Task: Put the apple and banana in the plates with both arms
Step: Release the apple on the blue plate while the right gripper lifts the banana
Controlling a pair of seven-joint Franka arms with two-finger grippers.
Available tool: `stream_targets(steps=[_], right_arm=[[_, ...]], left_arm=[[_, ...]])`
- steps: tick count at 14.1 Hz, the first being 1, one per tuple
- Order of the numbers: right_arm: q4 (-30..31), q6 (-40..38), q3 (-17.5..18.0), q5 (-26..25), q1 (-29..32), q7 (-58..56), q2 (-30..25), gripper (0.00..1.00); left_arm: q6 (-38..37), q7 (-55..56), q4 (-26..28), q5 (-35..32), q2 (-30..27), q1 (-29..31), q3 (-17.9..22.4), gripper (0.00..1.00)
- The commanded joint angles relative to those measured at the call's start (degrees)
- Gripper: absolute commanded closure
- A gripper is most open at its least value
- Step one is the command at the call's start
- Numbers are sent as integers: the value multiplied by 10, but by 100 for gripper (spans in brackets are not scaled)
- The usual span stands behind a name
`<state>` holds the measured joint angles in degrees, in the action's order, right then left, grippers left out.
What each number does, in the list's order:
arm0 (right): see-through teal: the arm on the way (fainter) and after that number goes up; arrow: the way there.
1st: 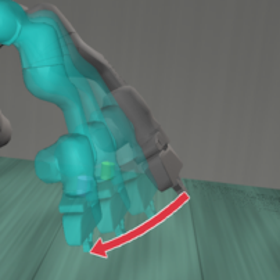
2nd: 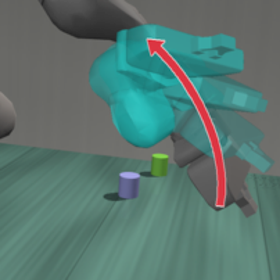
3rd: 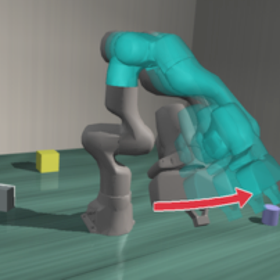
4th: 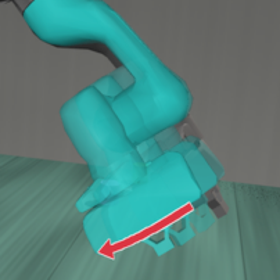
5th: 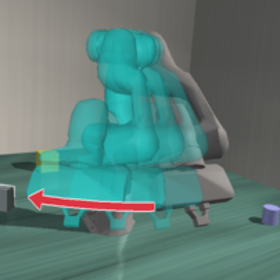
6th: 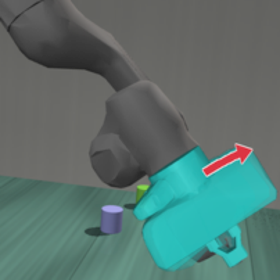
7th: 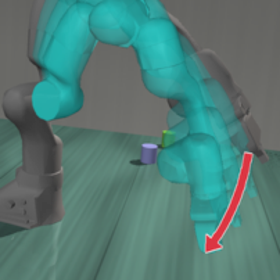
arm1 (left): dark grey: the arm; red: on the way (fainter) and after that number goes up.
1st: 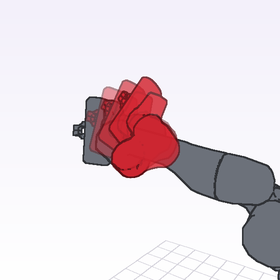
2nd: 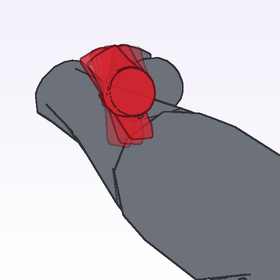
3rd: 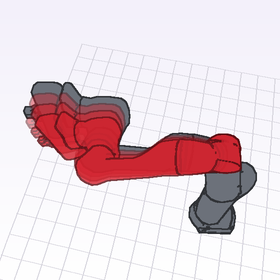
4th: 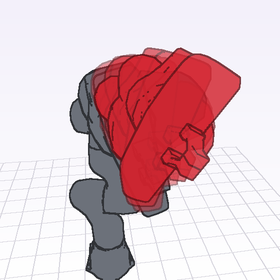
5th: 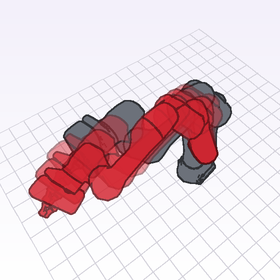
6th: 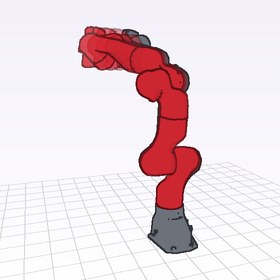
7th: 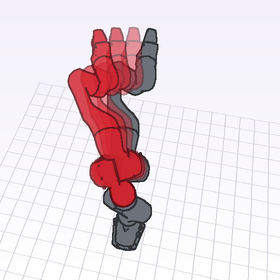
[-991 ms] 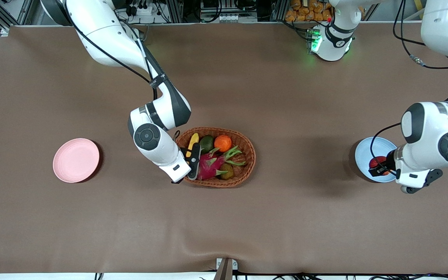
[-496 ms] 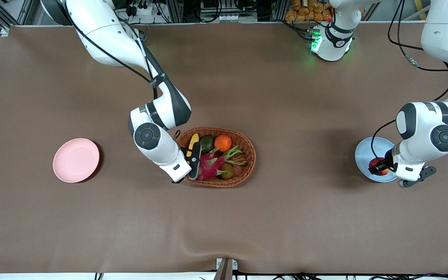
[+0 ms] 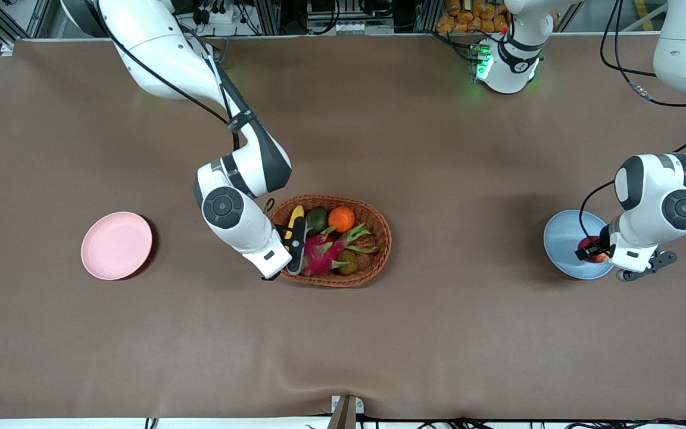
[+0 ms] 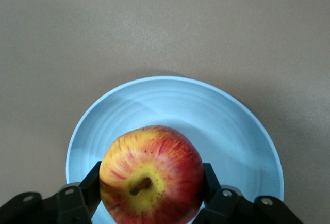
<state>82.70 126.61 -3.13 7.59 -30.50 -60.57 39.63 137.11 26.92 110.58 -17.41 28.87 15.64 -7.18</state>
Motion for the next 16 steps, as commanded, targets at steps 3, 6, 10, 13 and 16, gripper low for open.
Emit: stream_targets(steps=[3,6,10,13,16], right_arm=[[12,-65,5,28,22,-21,-60,100],[11,-89,5,52,36,-20,-83,100],[11,-133,3,65,90,-11,-105,100],[12,-179,2,65,176,-8,-118,100],[12,-234,1,64,251,-15,-119,100]], left_arm=[[9,-1,3,-14,1,4,-5,0],[4,0,2,-14,-21,3,-8,0],[-76,-30,-6,-11,-96,4,-27,0],[-150,-131,-57,31,-136,4,-29,0],[-287,-167,-148,104,-150,2,-30,0]])
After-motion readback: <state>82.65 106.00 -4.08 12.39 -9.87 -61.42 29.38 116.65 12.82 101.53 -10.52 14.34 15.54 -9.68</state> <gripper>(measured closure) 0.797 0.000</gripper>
